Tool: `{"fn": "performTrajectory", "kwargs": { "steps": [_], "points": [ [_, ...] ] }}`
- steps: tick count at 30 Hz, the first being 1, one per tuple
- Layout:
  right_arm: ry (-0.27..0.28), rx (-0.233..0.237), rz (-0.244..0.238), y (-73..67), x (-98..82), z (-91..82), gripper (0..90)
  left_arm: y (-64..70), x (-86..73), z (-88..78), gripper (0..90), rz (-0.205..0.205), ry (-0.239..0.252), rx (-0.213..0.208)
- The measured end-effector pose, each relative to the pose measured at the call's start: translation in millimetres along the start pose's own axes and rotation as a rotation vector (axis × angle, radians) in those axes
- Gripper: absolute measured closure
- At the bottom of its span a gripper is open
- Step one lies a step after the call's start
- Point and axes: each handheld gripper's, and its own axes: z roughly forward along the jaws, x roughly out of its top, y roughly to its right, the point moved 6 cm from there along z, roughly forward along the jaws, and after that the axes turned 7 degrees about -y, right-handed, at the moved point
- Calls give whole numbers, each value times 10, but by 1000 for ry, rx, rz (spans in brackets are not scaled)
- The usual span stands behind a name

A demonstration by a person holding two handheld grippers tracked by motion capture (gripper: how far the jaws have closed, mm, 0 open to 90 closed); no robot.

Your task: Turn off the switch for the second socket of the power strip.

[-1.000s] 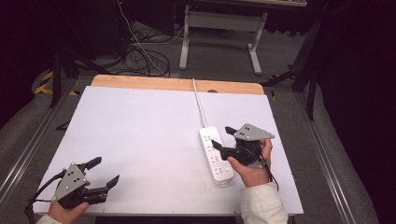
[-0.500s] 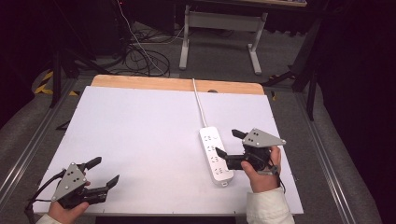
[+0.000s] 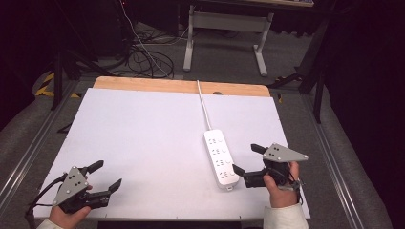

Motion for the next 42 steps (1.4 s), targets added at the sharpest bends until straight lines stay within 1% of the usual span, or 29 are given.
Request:
{"fn": "performTrajectory", "kwargs": {
  "steps": [3, 9, 11, 14, 16, 21, 23, 28, 32, 34, 36, 37, 42],
  "points": [
    [-1, 2, 18, 37, -123, -33, 44, -5, 2, -6, 197, 1, 1, 4],
    [-23, -15, 36, 100, -341, -79, 38, -6, 1, -4, 197, 0, 0, 5],
    [-30, -7, 43, 111, -401, -83, 37, -7, 0, -4, 197, 0, -1, 4],
    [-44, -10, 49, 129, -482, -72, 38, -7, -3, 1, 197, -1, -3, 2],
    [-53, -8, 52, 137, -527, -54, 38, -3, -12, 11, 196, -3, -13, -3],
    [-75, 7, 57, 156, -630, 14, 38, 0, -16, 17, 195, -2, -12, -5],
    [-80, 13, 51, 159, -667, 42, 38, 2, -20, 20, 193, 1, -14, -10],
    [-90, 23, 45, 144, -733, 87, 38, 7, -32, 22, 182, -3, -13, -22],
    [-91, 17, 35, 122, -792, 117, 38, 17, -38, 22, 176, -5, -13, -32],
    [-100, 13, 28, 110, -830, 136, 38, 24, -41, 23, 172, -12, -12, -39],
    [-111, 11, 30, 96, -866, 152, 38, 22, -43, 30, 162, -9, -12, -40],
    [-116, 10, 31, 88, -883, 162, 38, 18, -44, 34, 155, -7, -12, -37],
    [-144, 12, 28, 45, -961, 204, 38, 6, -63, 49, 141, -19, -16, -34]
  ]
}}
